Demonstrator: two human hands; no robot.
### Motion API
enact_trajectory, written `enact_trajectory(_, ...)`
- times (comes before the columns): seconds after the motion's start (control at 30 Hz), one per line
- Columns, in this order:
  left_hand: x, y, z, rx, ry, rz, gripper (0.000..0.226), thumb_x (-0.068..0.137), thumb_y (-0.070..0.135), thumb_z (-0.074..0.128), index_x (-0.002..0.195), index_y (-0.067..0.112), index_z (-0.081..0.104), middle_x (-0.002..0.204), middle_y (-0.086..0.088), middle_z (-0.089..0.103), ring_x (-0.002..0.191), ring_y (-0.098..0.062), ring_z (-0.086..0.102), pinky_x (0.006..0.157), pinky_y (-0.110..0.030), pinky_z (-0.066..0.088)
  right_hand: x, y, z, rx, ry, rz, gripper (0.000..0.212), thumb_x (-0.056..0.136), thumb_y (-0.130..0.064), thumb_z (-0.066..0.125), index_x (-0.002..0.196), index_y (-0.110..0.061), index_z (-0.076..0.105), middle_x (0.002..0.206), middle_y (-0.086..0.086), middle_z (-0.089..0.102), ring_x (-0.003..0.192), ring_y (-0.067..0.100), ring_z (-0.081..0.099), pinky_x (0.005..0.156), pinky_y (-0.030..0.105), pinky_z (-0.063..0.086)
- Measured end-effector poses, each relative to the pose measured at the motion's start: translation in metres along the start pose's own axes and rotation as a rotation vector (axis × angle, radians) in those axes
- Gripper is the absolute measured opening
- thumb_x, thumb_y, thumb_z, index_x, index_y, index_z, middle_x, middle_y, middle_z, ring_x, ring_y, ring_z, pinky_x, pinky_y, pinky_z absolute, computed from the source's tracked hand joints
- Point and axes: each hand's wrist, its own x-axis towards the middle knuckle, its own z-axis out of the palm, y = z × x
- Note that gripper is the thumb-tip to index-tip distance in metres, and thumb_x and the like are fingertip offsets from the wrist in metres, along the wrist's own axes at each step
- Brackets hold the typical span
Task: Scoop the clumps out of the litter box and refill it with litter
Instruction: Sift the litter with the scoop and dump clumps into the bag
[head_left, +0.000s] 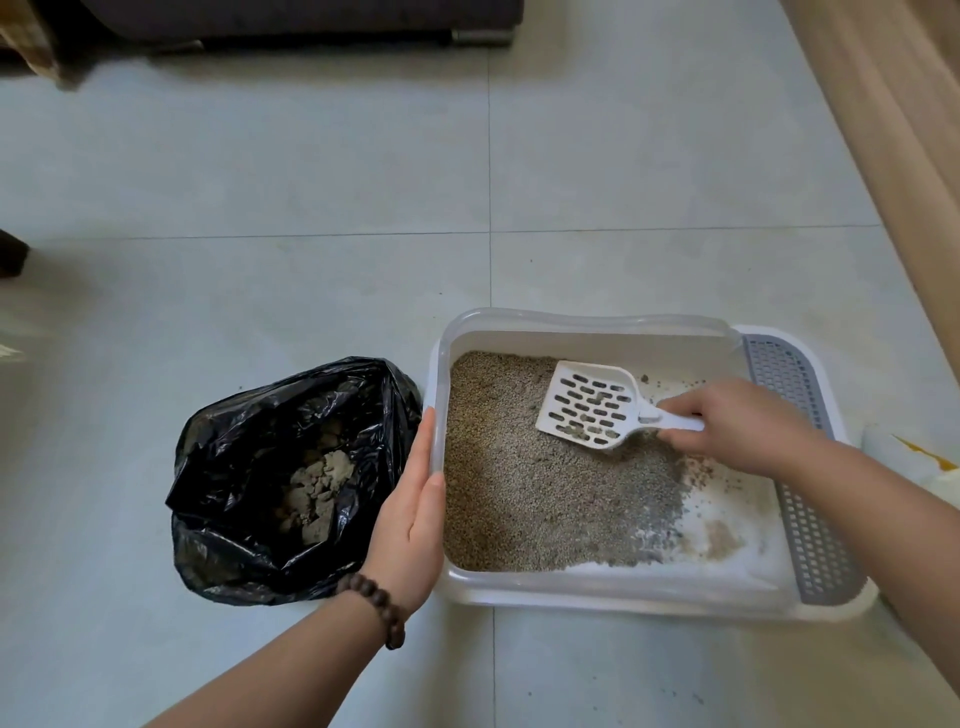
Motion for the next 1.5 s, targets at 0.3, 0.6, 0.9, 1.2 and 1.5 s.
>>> enact_trajectory(0.3,0.000,-0.002,0.001,-0.043,0.024,0.009,0.054,0.094,0.026,0.029,0.146,0.035,0.019,0.147,0.032,0.022,0.137,0.015,0.019,0.106,-0.002,0.016,0.057,-0.046,-0.012,-0.084,-0.083,-0.050,0.010,0.083,-0.027,0.063,0.087,-0.022,0.071,0.069,-0.003,0.069,0.053,0.013,0.053,0.053,0.028,0.044)
enact_trajectory(0.6,0.000,-0.003,-0.002,-0.020,-0.011,-0.004,0.056,0.093,0.036,0.028,0.148,0.033,0.017,0.150,0.030,0.021,0.138,0.012,0.019,0.106,-0.003,0.016,0.069,-0.071,0.018,0.044,-0.068,-0.195,0.013,0.085,-0.034,0.061,0.080,-0.024,0.068,0.066,-0.005,0.062,0.055,0.013,0.048,0.050,0.026,0.032)
enact_trajectory(0.9,0.001,-0.004,-0.003,-0.020,-0.015,-0.012,0.061,0.087,0.048,0.026,0.147,0.038,0.017,0.149,0.032,0.022,0.137,0.013,0.020,0.106,-0.003,0.016,0.059,-0.050,0.037,0.399,0.039,-0.188,0.028,0.083,-0.038,0.067,0.110,-0.044,0.066,0.085,-0.019,0.070,0.057,0.003,0.051,0.052,0.023,0.033)
enact_trajectory(1.2,0.001,-0.003,-0.001,-0.014,0.001,0.006,0.058,0.088,0.048,0.025,0.145,0.042,0.016,0.142,0.047,0.018,0.136,0.016,0.018,0.103,0.001,0.017,0.016,-0.030,0.052,0.508,0.140,-0.119,0.035,0.080,-0.036,0.070,0.099,-0.063,0.058,0.082,-0.014,0.072,0.065,0.015,0.062,0.057,0.033,0.047)
enact_trajectory(1.5,0.002,-0.003,0.000,-0.002,0.011,0.028,0.059,0.088,0.047,0.025,0.145,0.038,0.017,0.148,0.032,0.020,0.137,0.015,0.018,0.105,0.000,0.015,-0.018,-0.005,0.040,0.388,0.206,0.008,0.035,0.082,-0.039,0.068,0.113,-0.052,0.060,0.084,-0.023,0.063,0.059,0.003,0.054,0.051,0.023,0.037)
